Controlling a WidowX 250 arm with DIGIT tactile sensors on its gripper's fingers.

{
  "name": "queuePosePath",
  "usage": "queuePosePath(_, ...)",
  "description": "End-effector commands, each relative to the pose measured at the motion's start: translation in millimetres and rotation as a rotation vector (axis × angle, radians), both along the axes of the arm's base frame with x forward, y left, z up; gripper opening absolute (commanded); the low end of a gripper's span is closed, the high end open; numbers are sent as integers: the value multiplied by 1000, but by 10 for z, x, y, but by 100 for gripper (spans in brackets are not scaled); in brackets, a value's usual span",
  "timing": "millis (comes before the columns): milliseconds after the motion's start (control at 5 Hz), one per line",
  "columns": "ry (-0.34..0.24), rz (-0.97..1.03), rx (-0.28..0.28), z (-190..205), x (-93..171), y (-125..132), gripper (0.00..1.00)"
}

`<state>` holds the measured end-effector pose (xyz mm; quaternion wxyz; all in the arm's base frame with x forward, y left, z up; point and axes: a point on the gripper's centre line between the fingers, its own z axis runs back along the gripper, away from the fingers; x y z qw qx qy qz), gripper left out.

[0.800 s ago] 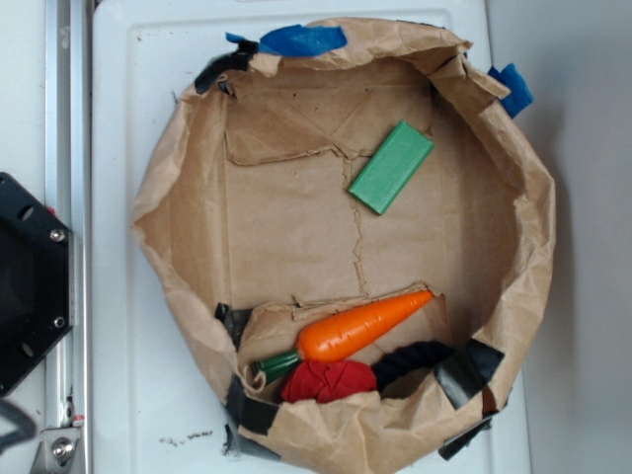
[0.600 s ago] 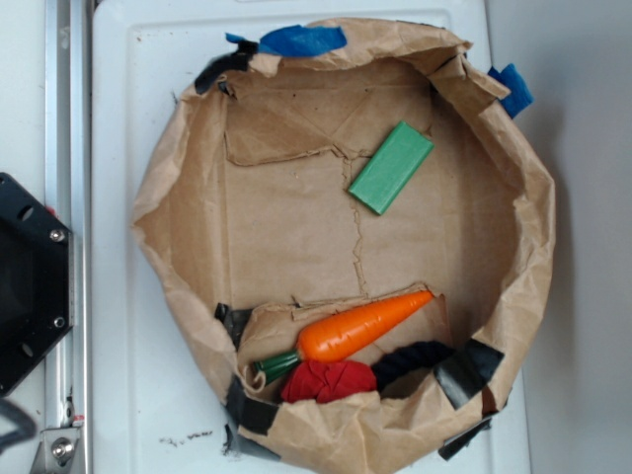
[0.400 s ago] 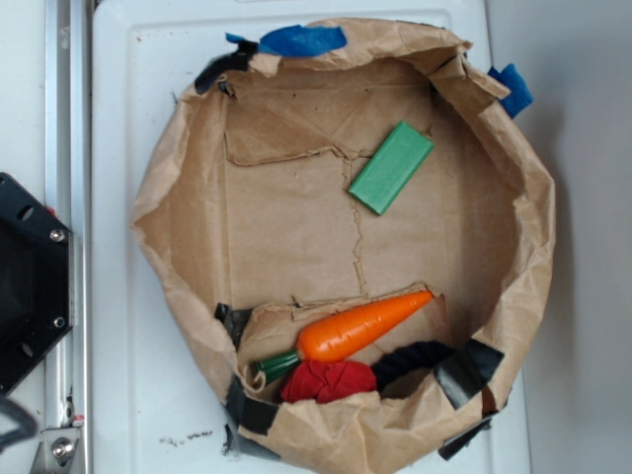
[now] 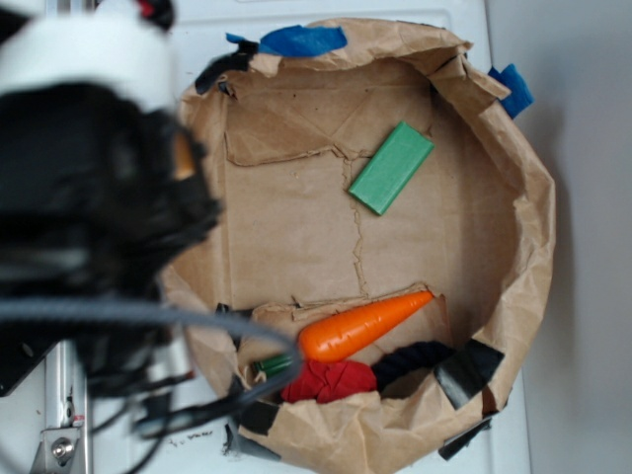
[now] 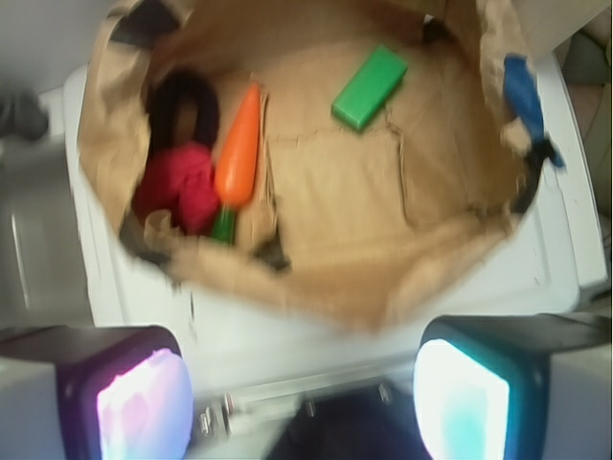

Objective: Grab the green block.

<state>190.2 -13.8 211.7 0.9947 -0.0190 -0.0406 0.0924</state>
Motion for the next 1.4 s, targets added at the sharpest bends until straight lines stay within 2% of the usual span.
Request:
queuePosePath(0,-131,210,30,-322,615,376,100)
queuePosePath(600,-131,210,30,-322,615,376,100)
queuePosePath(800,-156,251,101,-749,617,439,100)
queuePosePath(1000,-168,244,110,-974,679,464,100)
queuePosePath(1200,-134,235,97,-1178,836,545,100)
